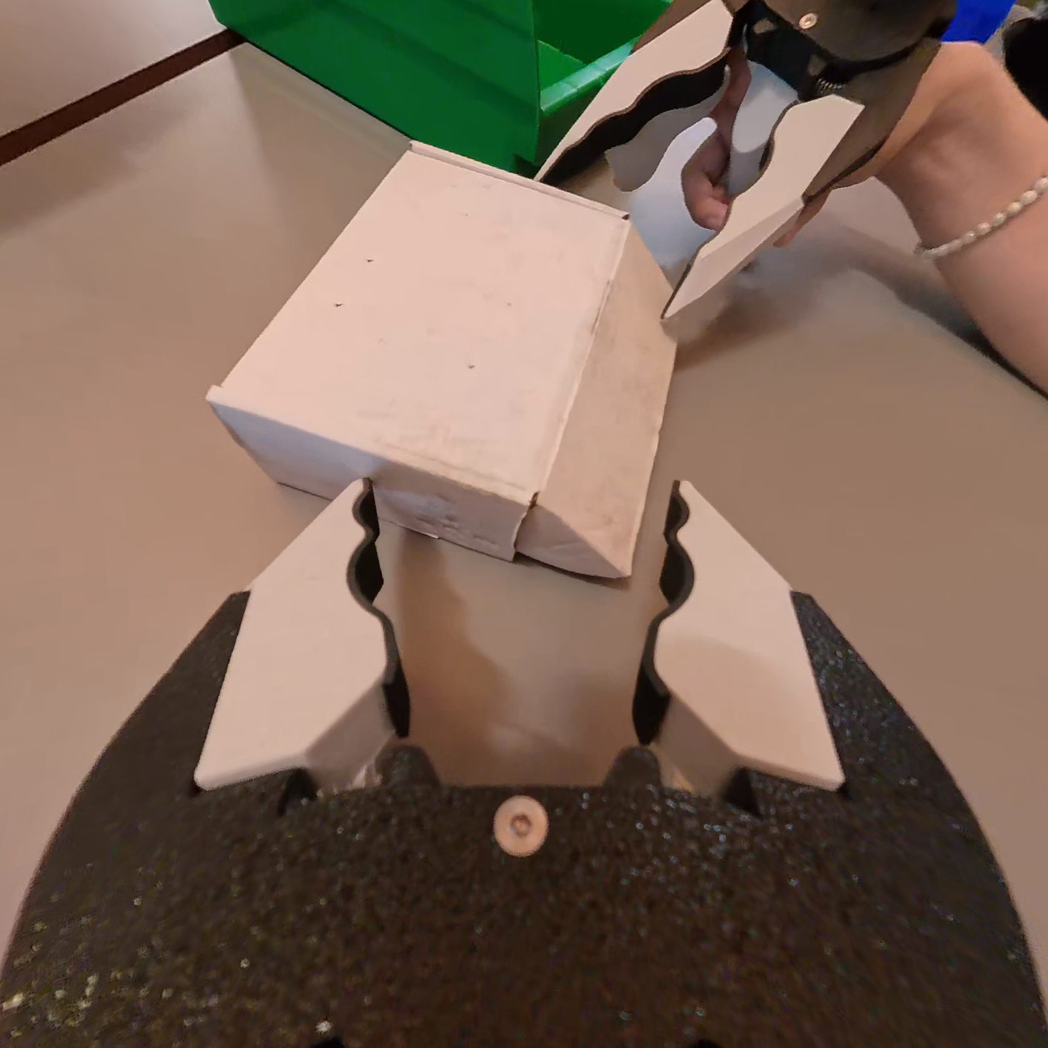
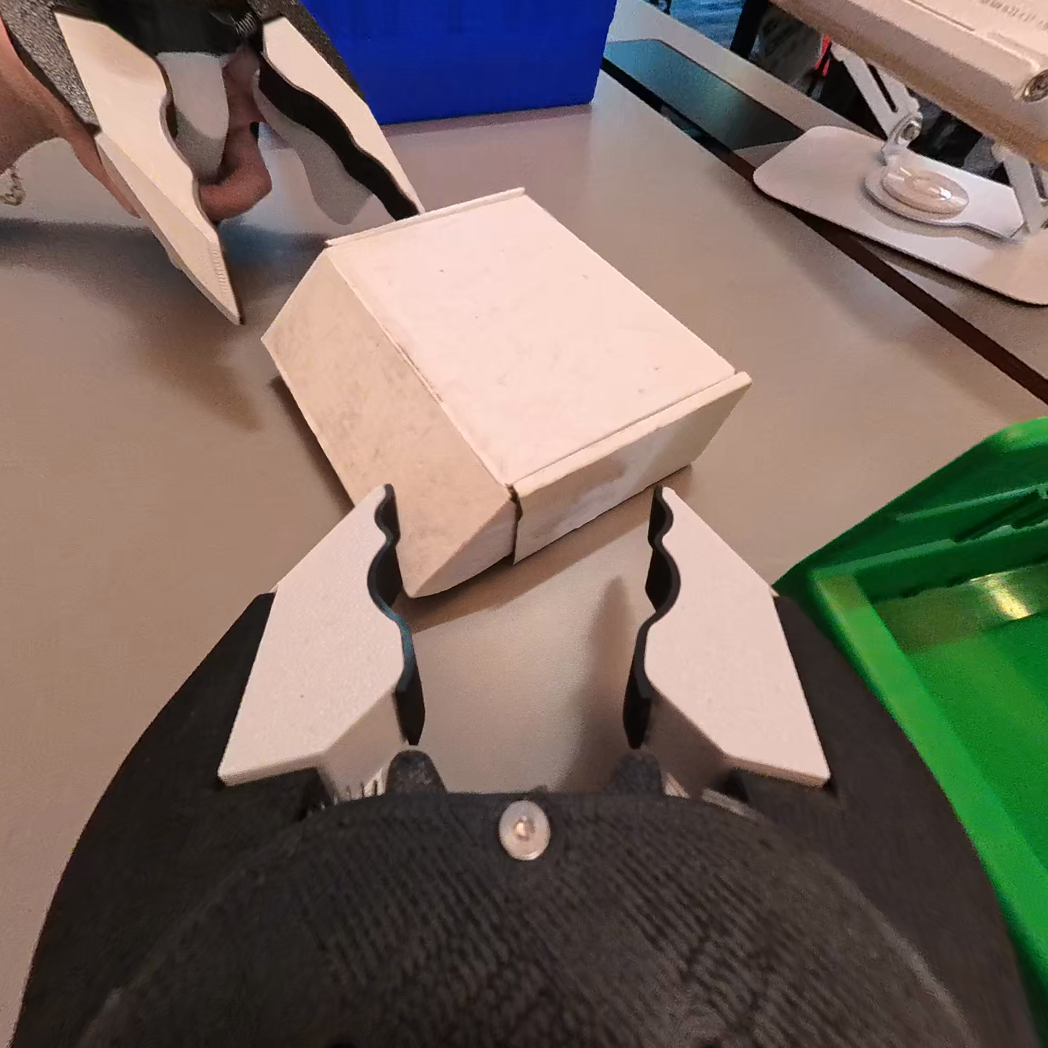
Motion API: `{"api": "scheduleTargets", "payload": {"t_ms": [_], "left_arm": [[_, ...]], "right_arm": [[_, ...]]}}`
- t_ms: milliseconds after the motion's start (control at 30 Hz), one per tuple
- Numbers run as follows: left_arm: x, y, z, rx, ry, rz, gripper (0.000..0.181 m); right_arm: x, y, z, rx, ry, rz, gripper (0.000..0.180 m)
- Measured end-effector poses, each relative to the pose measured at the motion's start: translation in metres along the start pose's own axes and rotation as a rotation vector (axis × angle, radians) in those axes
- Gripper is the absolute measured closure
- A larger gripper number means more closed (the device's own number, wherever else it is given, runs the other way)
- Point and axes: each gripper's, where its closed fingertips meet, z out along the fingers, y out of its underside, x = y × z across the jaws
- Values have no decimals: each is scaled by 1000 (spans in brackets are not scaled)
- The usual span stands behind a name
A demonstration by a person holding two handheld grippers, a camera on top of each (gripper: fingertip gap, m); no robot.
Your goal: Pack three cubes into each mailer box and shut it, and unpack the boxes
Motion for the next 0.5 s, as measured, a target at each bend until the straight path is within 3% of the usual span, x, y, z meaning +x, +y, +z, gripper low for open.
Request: {"api": "scheduleTargets", "payload": {"t_ms": [300, 500], "left_arm": [[-13, 5, 4, -22, -114, 85, 102], [-16, 5, 5, -11, -133, 124, 104]], "right_arm": [[-6, 2, 8, -29, -17, -60, 106], [-5, 3, 9, -37, -4, -68, 108]]}}
